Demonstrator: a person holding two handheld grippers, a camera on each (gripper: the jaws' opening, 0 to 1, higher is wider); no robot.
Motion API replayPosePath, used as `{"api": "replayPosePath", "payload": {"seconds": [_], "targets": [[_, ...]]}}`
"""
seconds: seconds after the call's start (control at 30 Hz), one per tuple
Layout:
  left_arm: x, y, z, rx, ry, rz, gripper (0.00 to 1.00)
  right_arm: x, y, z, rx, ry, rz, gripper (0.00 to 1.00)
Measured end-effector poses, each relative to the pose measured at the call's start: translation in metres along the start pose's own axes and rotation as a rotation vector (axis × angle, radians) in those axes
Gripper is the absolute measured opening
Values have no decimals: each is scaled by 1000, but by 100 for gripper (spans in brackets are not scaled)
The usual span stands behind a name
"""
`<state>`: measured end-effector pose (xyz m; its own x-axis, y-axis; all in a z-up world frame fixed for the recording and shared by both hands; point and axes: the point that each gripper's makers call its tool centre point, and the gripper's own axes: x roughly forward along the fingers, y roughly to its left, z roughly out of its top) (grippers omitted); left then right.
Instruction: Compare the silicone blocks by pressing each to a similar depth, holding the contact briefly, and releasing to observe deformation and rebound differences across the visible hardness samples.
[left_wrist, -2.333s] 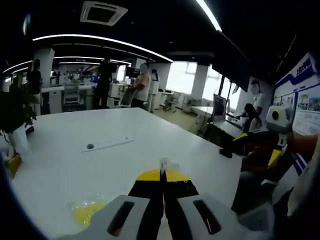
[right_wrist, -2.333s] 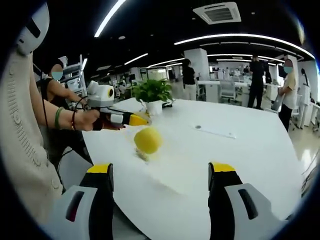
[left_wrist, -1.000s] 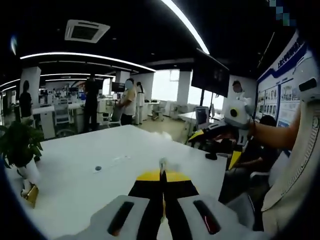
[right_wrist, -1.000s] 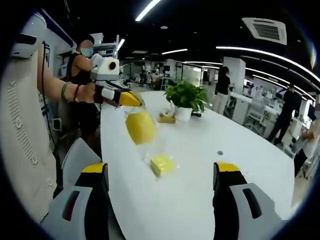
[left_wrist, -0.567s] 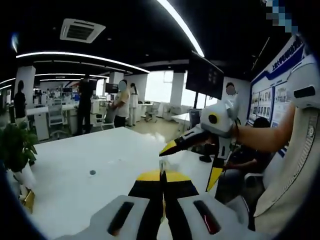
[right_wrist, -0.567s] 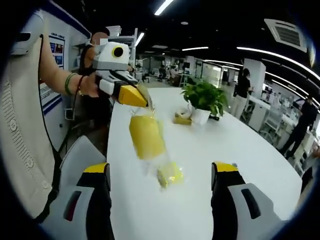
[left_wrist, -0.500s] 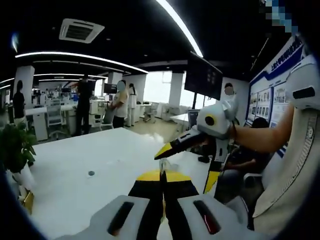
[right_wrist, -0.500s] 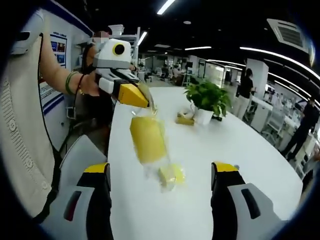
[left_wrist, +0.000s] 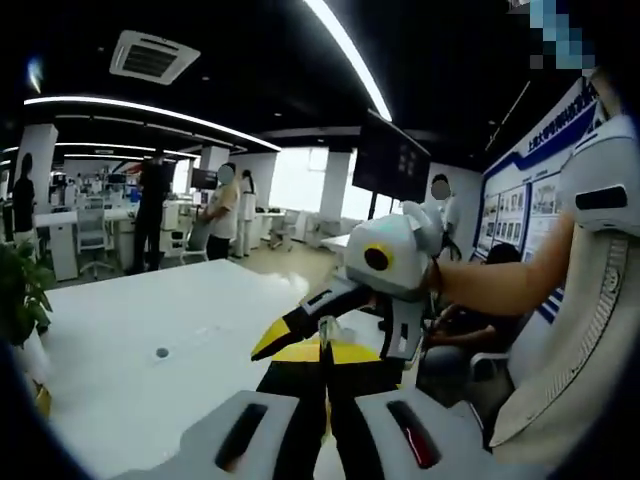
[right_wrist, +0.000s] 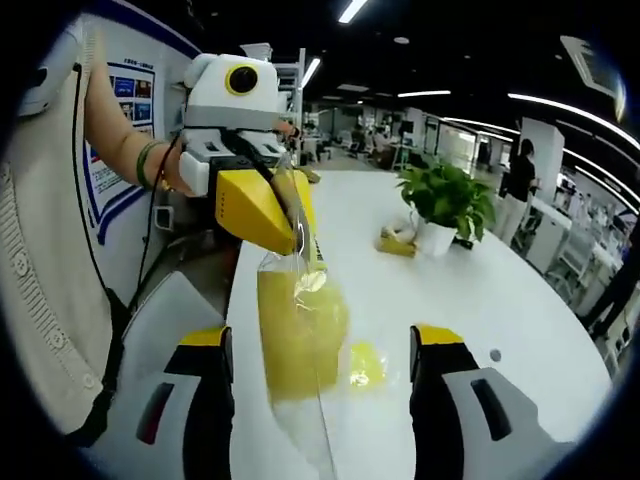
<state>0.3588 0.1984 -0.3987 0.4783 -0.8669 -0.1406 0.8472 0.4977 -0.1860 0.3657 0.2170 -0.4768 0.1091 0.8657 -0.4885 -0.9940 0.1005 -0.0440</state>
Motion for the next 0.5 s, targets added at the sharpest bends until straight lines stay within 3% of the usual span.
{"api": "replayPosePath", "payload": {"seconds": [0.3,0.37,0.5], "targets": [[4,-12,12,3,-38,-42,0,6,11,5,-13,-18,48,45],[3,-14,15,9,-44,-42,0,6,15,9,-33,-35,52,36],[0,-17,20,13,-58,-46,0,3,18,17,-45,-57,44,32]]}}
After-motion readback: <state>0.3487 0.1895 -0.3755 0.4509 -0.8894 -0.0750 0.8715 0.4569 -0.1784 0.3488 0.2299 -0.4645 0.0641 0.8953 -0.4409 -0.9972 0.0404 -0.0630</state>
